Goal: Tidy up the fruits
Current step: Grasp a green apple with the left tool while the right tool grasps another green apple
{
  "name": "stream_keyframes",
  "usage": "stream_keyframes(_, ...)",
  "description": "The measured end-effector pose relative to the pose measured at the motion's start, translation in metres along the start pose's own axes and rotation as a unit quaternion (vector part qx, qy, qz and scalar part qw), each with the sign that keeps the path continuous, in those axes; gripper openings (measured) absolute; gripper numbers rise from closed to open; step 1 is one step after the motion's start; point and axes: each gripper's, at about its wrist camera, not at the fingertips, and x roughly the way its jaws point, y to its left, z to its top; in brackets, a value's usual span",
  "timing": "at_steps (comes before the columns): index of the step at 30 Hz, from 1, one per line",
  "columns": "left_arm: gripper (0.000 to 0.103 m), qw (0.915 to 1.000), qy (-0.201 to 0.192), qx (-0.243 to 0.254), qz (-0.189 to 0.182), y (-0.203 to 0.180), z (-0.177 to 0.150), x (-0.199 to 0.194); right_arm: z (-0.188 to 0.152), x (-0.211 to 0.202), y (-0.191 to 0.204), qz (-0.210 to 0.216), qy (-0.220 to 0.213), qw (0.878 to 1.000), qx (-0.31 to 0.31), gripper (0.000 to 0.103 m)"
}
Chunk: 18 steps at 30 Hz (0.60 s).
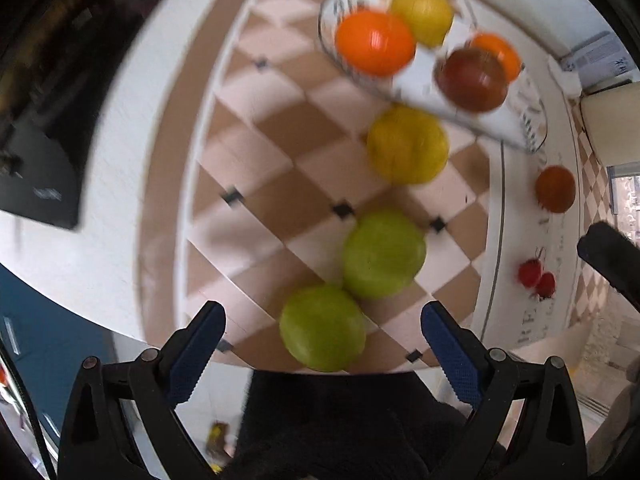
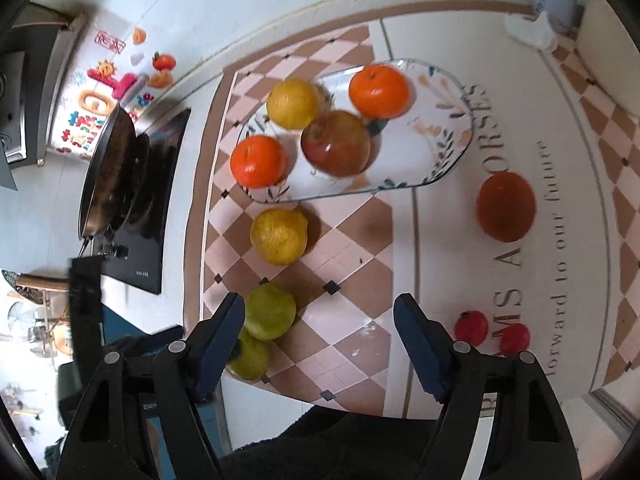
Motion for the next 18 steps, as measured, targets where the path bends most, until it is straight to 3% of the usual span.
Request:
stream_keyframes(2, 0.1, 0.9994, 0.025, -0.012, -0.017, 0.003, -0.001, 0.016, 0.002, 0.008, 0.001, 0.001, 0.011, 1.0, -0.001, 0.079)
stream_keyframes(4, 0.093, 0.9985, 0.037, -0.023, -0.033, 0.006, -0.002, 0.027, 0.002, 0.016, 0.001, 0.001, 0.019, 1.0, -0.003, 0.079)
stream_keyframes(6, 0.068, 0.9975, 0.044, -0.033, -0.043, 0.009, -0.004, 0.035, 0.002, 0.023, 0.003, -0.001, 0.028, 1.0, -0.007, 0.079)
stream_keyframes(8, 0.063, 0.9964, 0.049, -0.046, -0.051, 0.013, -0.007, 0.039, 0.003, 0.03, 0.006, -0.001, 0.037, 0.999, -0.01, 0.079)
stream_keyframes(9, 0.054, 0.9968, 0.046, -0.045, -0.048, 0.014, -0.009, 0.039, 0.003, 0.035, 0.006, 0.0, 0.042, 0.999, -0.011, 0.079)
stream_keyframes(13, 0.055, 0.9957, 0.041, -0.065, -0.052, 0.025, -0.013, 0.037, 0.003, 0.065, 0.007, 0.026, 0.079, 0.996, 0.011, 0.079)
stream_keyframes(18, 0.054, 0.996, 0.024, -0.082, -0.023, 0.043, -0.018, 0.03, 0.002, 0.115, 0.02, 0.068, 0.125, 0.989, 0.046, 0.079)
